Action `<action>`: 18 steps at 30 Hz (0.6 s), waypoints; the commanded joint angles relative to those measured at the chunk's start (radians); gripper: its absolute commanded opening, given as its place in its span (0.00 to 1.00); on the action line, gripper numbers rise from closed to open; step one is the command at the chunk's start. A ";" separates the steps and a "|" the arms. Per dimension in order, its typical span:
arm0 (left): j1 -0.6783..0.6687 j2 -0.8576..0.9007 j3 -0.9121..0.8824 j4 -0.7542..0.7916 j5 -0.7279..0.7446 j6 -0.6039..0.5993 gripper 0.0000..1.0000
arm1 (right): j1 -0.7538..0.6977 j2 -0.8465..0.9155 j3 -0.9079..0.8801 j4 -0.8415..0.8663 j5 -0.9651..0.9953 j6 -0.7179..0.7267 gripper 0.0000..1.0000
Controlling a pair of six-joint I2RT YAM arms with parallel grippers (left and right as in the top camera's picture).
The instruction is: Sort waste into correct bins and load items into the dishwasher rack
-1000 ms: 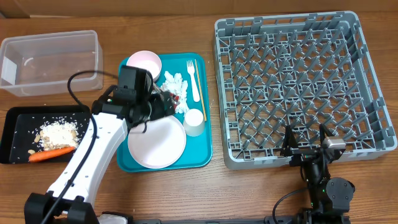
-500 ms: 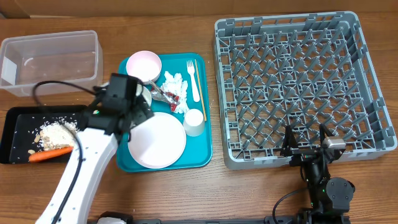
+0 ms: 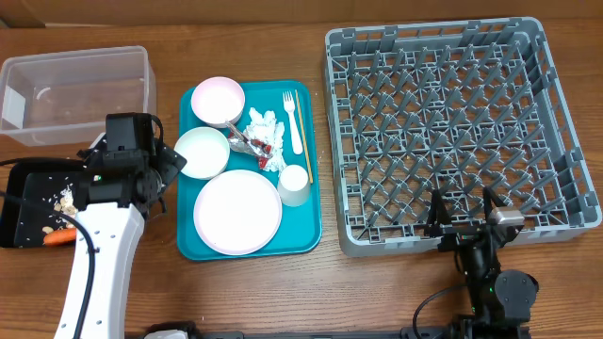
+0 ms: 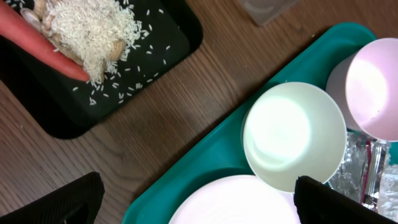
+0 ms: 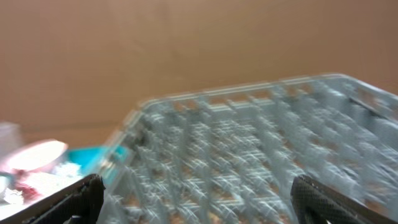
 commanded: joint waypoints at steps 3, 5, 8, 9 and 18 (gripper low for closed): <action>0.025 0.021 0.011 0.053 0.169 0.225 1.00 | -0.003 -0.010 -0.010 0.197 -0.439 0.333 1.00; 0.055 0.021 0.013 0.077 0.270 0.295 1.00 | -0.003 -0.010 -0.010 0.281 -0.544 0.450 1.00; 0.102 0.020 0.026 0.067 0.280 0.306 1.00 | -0.003 -0.010 -0.010 0.367 -0.544 0.565 1.00; 0.117 0.020 0.028 0.067 0.281 0.309 1.00 | -0.003 -0.010 -0.010 0.392 -0.544 0.590 1.00; 0.206 0.021 0.030 0.100 0.234 0.282 1.00 | -0.003 0.000 0.082 0.482 -0.540 0.670 1.00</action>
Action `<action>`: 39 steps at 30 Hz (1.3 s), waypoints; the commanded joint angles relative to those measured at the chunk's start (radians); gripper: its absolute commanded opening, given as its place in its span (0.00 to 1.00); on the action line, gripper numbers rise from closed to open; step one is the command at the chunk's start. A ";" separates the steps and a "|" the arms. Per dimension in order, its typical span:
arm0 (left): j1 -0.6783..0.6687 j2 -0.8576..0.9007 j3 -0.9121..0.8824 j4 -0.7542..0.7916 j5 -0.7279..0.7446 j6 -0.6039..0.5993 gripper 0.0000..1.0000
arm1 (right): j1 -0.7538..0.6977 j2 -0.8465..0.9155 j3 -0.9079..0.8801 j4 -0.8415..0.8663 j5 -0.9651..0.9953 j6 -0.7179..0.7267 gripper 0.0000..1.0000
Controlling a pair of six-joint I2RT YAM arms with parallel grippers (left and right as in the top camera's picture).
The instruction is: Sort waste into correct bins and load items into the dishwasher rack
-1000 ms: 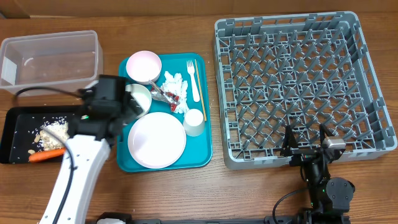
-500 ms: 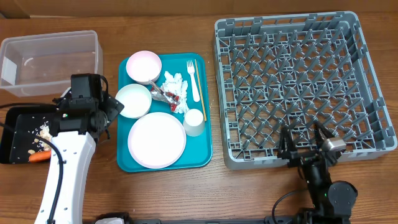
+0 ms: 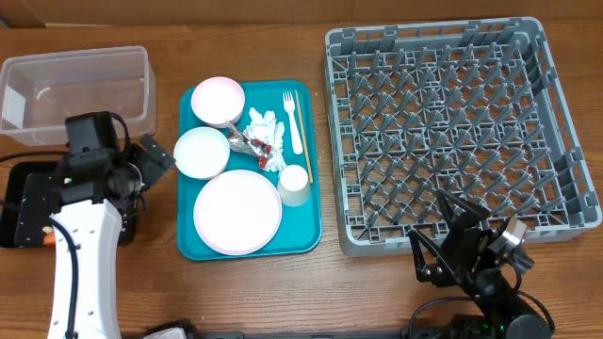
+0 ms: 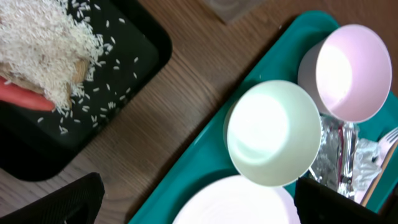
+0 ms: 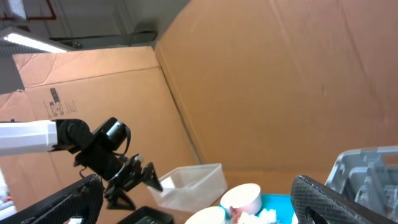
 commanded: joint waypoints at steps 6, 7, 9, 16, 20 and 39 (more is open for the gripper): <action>0.045 0.003 0.028 0.027 -0.113 -0.076 1.00 | -0.003 0.233 0.511 -0.385 -0.016 -0.248 1.00; 0.051 0.003 0.028 0.028 -0.139 -0.101 1.00 | -0.003 0.293 0.589 -0.447 -0.016 -0.278 0.99; 0.066 0.003 0.028 0.026 -0.164 -0.143 1.00 | -0.003 0.414 0.735 -0.567 -0.027 -0.316 0.99; 0.097 0.003 0.028 0.017 -0.148 -0.143 1.00 | 0.089 0.859 1.244 -1.100 0.019 -0.520 1.00; 0.097 0.003 0.027 0.001 -0.146 -0.143 1.00 | 0.275 1.032 1.395 -1.278 0.274 -0.547 1.00; 0.098 0.003 0.027 -0.065 -0.155 -0.142 1.00 | 0.829 1.557 1.503 -1.462 0.533 -0.359 1.00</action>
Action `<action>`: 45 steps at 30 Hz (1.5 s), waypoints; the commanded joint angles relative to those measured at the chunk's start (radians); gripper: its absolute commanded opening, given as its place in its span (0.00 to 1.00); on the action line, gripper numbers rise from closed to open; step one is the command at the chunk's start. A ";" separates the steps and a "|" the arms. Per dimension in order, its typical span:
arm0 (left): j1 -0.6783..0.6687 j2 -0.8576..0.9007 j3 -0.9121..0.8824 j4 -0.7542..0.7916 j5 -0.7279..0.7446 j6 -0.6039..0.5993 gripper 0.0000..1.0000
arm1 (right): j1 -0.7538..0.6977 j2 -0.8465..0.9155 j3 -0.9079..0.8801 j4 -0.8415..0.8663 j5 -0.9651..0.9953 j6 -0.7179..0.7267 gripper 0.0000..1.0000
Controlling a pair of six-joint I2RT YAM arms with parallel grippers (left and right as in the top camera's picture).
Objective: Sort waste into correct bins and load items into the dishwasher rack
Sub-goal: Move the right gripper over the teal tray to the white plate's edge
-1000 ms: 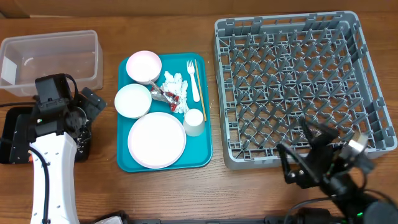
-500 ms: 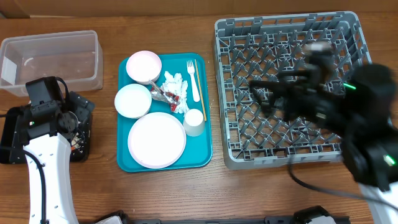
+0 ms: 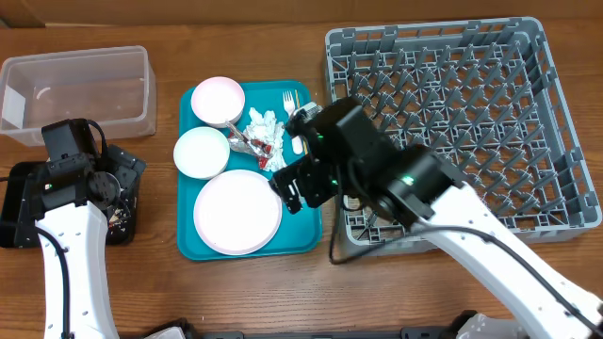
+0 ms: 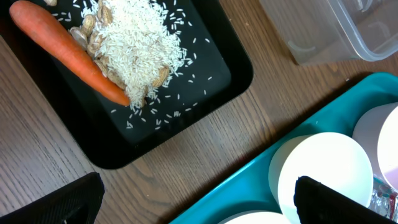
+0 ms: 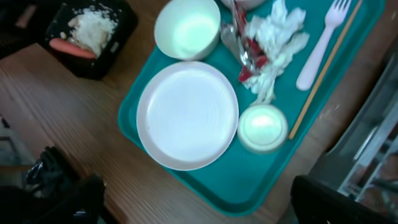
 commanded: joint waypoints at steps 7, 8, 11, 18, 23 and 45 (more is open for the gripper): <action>0.004 0.002 0.021 -0.013 -0.020 -0.010 1.00 | 0.004 0.195 0.029 -0.140 -0.023 0.231 0.99; 0.004 0.002 0.021 -0.013 -0.020 -0.010 1.00 | 0.005 0.199 0.028 -0.137 -0.053 0.231 1.00; 0.004 0.002 0.021 -0.013 -0.020 -0.010 1.00 | 0.009 0.207 0.027 -0.129 -0.062 0.235 1.00; 0.004 0.002 0.021 -0.013 -0.020 -0.010 1.00 | 0.036 0.266 0.027 -0.139 -0.024 0.369 1.00; 0.003 0.002 0.021 -0.013 -0.020 -0.010 1.00 | 0.112 0.341 0.027 -0.133 0.060 0.481 1.00; 0.003 0.002 0.021 -0.013 -0.020 -0.010 1.00 | 0.202 0.555 0.027 -0.009 0.199 0.672 0.68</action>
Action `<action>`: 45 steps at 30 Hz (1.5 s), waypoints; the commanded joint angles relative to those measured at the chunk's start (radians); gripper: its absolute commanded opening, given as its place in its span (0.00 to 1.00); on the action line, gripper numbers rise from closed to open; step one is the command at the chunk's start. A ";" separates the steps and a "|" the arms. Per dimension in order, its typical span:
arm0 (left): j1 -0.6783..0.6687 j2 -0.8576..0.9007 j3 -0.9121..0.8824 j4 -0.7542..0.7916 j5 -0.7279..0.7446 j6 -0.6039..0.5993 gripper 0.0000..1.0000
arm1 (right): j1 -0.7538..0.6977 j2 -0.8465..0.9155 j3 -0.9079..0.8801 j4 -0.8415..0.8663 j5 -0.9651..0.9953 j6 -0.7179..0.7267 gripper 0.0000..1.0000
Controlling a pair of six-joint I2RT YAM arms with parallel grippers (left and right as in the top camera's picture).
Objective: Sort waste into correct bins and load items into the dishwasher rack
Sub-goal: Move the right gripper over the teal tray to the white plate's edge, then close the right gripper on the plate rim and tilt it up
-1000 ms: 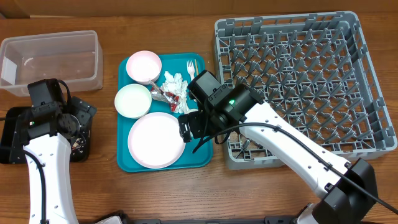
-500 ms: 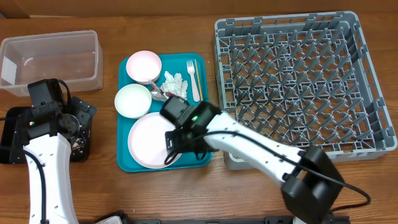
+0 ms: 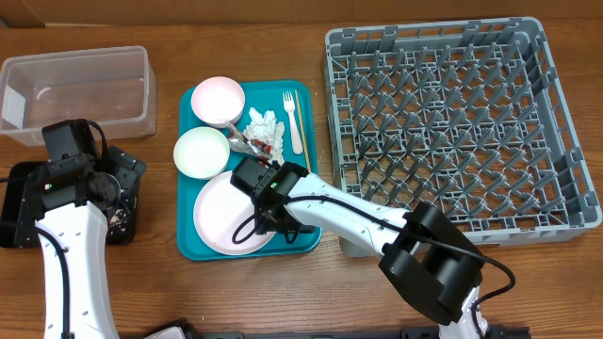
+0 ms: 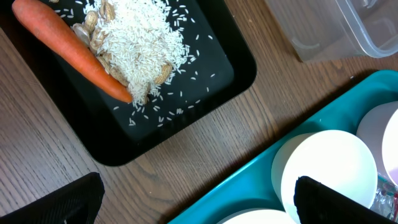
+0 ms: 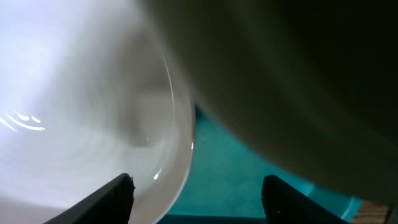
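A teal tray (image 3: 311, 235) holds a white plate (image 3: 221, 221), a pale green bowl (image 3: 201, 151), a pink bowl (image 3: 218, 99), a white fork (image 3: 291, 121), a chopstick (image 3: 304, 132) and crumpled tissue and foil (image 3: 264, 132). My right gripper (image 3: 267, 215) is low over the plate's right rim (image 5: 180, 130), open (image 5: 199, 186), with bare tray between its fingers. A dark blurred shape fills that view's upper right; the small cup is hidden. My left gripper (image 3: 118, 179) hangs open (image 4: 196, 183) between the black food tray (image 4: 205, 87) and the teal tray.
The black tray holds a carrot (image 4: 68, 53), rice and peanuts. A clear plastic bin (image 3: 75, 92) stands at the back left. The grey dishwasher rack (image 3: 452, 122) fills the right half of the table. My right arm stretches from the front right across the rack's near corner.
My right gripper was high over the teal tray with all the dishes in its view; now it is down at the plate's right rim. The left arm has barely moved.
First my left gripper was by the green bowl and the right arm sat at the front beside the rack. Then the left was further left and the right arm raised. Later the left was by the black tray, the right above the teal tray, now low at the plate.
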 commanded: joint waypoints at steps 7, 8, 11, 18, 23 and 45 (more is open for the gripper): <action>0.003 0.002 0.021 -0.002 -0.020 -0.010 1.00 | 0.067 0.038 0.019 0.059 0.024 0.025 0.58; 0.003 0.002 0.021 -0.002 -0.020 -0.010 1.00 | 0.071 0.038 0.019 0.059 0.034 0.027 0.55; 0.003 0.002 0.021 -0.002 -0.021 -0.010 1.00 | 0.077 0.038 0.019 0.060 0.048 0.027 0.52; 0.003 0.002 0.021 -0.002 -0.021 -0.010 1.00 | 0.077 0.038 0.012 0.054 0.049 0.043 0.47; 0.003 0.002 0.021 -0.002 -0.020 -0.010 1.00 | 0.077 0.038 -0.006 0.066 0.059 0.050 0.47; 0.003 0.002 0.021 -0.001 -0.020 -0.010 1.00 | 0.042 0.034 0.073 -0.045 0.098 0.015 0.52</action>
